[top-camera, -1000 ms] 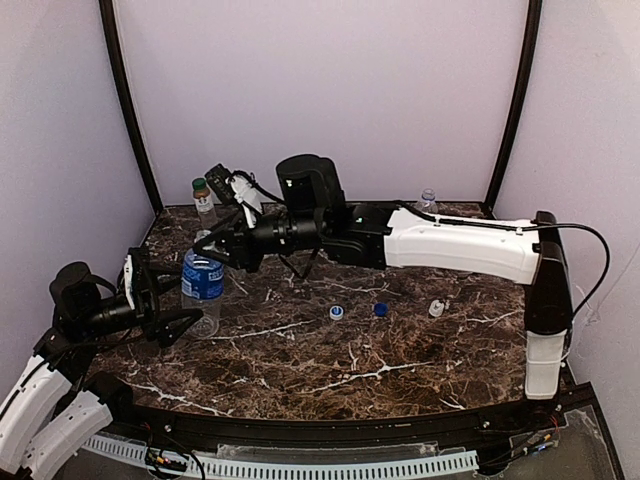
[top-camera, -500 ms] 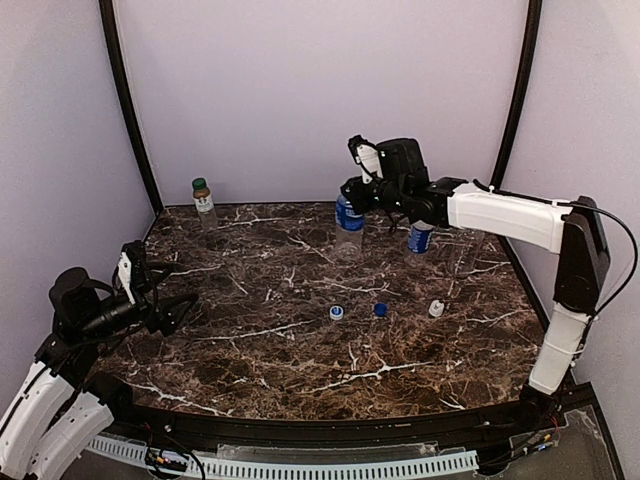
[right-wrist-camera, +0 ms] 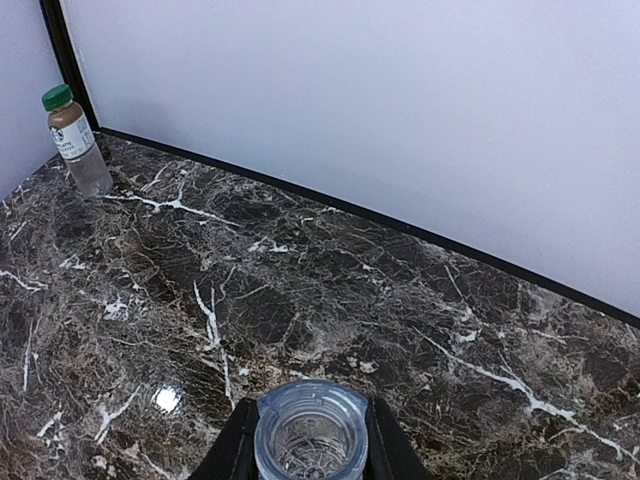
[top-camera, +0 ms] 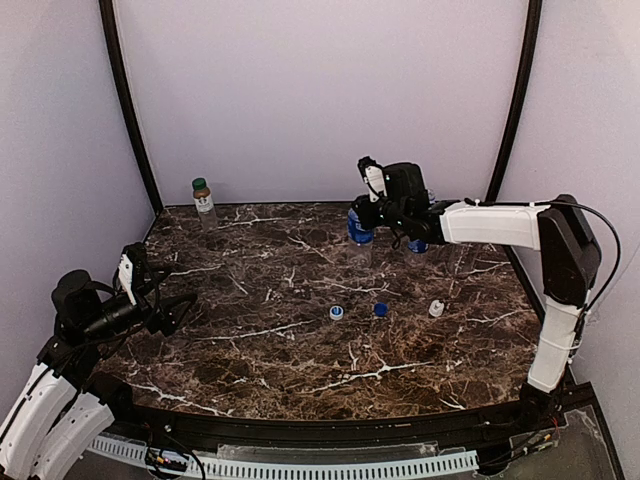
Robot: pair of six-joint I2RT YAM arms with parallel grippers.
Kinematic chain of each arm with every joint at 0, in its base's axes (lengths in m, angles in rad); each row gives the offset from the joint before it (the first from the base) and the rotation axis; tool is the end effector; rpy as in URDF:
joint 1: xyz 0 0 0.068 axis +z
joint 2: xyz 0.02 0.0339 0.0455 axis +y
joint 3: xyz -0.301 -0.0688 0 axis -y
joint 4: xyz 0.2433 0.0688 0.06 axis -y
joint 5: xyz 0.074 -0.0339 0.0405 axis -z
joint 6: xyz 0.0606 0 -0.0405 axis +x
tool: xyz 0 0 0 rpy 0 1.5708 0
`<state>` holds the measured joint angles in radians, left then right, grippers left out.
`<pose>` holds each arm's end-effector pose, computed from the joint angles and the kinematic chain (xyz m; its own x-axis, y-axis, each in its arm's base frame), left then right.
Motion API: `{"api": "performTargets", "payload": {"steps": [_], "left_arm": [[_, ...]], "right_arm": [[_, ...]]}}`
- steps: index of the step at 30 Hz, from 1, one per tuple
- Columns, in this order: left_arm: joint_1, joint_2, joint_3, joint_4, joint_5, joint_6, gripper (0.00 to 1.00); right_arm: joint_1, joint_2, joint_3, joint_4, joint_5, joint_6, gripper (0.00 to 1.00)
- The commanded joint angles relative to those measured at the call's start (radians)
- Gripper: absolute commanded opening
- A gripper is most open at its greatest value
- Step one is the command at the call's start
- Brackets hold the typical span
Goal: Unscrew the bottle caps
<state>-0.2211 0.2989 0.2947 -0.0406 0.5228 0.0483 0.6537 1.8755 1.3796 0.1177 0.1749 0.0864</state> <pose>0.0931 -0.0520 0.2554 -0.0110 0.0453 -0.9989 0.6780 0.7346 0.0259 0.3851 0.2818 0.2883 -0.3326 -0.1478 -0.9314 -0.4434 0.8962 0.0162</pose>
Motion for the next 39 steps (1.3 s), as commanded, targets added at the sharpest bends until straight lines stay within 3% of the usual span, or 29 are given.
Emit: {"api": "performTargets", "payload": {"steps": [1,4,9,14,19,25,30,34,39], "left_arm": [[0.006,-0.005,-0.014,0.006,0.001,0.002,0.99],[0.005,-0.001,-0.009,0.007,-0.002,0.002,0.99],[0.006,0.031,0.018,0.011,-0.009,-0.004,0.99],[0.005,0.158,0.179,-0.06,-0.138,-0.001,0.99],[0.005,0.508,0.577,-0.329,-0.274,0.215,0.99],[0.012,0.974,1.017,-0.611,-0.495,0.308,0.99],[0.085,1.314,1.288,-0.531,-0.499,0.249,0.99],[0.181,1.518,1.438,-0.4,-0.416,0.101,0.99],[0.218,1.674,1.524,-0.227,-0.319,0.045,0.99]], "right_arm": [[0.0,0.0,-0.045,0.032,-0.012,-0.016,0.1],[0.0,-0.014,-0.044,0.013,-0.014,-0.025,0.48],[0.0,-0.053,-0.005,-0.029,-0.017,-0.066,0.97],[0.002,-0.05,0.147,-0.193,-0.035,-0.122,0.99],[0.003,-0.077,0.273,-0.327,-0.016,-0.154,0.99],[0.019,-0.156,0.315,-0.392,-0.099,-0.14,0.99],[0.074,-0.203,0.306,-0.418,-0.123,-0.138,0.99],[0.118,-0.227,0.292,-0.447,-0.116,-0.14,0.99],[0.154,-0.226,0.303,-0.498,-0.044,-0.132,0.99]]}}
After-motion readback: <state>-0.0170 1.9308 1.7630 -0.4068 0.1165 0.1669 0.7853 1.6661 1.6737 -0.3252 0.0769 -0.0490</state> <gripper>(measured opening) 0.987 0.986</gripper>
